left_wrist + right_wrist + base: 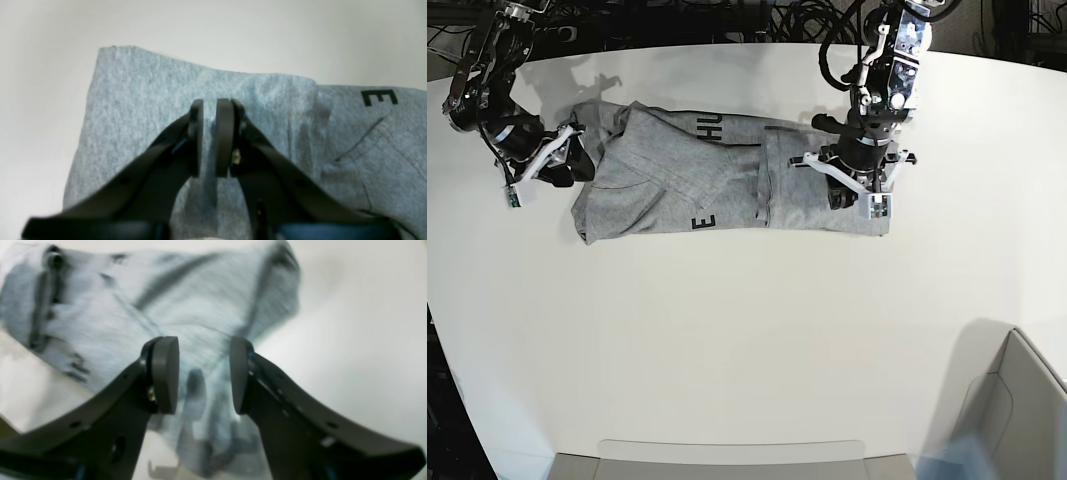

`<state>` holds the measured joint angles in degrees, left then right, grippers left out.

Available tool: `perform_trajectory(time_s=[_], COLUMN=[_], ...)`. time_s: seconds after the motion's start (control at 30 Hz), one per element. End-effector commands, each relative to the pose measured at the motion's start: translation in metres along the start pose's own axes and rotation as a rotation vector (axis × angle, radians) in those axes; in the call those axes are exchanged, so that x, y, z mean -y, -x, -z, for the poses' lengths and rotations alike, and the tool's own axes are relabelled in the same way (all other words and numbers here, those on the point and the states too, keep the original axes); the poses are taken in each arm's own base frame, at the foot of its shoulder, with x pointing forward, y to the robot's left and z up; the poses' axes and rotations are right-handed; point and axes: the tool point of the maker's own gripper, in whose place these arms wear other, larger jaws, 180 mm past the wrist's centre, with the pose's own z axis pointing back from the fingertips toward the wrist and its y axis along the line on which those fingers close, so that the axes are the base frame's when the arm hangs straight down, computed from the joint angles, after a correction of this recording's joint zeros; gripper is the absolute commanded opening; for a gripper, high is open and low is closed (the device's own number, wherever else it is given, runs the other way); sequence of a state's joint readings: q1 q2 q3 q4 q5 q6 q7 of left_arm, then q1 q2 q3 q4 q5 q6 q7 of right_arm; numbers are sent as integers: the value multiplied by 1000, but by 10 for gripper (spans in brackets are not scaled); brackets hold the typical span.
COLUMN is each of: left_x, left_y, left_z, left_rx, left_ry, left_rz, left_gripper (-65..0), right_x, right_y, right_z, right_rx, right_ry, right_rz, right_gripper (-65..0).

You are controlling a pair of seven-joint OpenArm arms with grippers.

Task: Fold the T-shirt properly
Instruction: 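Release the left gripper and reposition the right gripper on the strip end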

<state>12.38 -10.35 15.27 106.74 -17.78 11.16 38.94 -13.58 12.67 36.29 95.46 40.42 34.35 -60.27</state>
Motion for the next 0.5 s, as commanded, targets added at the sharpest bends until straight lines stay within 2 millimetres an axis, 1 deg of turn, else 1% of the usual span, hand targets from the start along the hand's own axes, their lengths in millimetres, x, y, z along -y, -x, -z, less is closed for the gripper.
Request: perform_trajectory(time_s=[0.0,0.1,0.23,0.33,0.4,0.47], left_x=[2,2,1,-1,-1,-1], left_y=[-11,-11,-10,-3,-2,-2], left_z=[-2,-2,-2,-4,-4,-4], left_rx=[38,38,35,21,20,20], left_ry=[7,6,5,2,2,1], left_rz=[7,8,11,9,9,11], left_gripper=[-585,-585,-585,-585,-585,-585], right_x=[1,8,4,4,5,7], right_y=[-13,1,13,16,23,20], right_z=[-3,3,13,19,24,28], right_rx=[52,31,21,49,45,51], right_ry=[-19,-25,-45,-52,-59,-64], right_rz=[-27,27,90,130,161,172], right_gripper=[-397,-397,-397,-397,-404,-419])
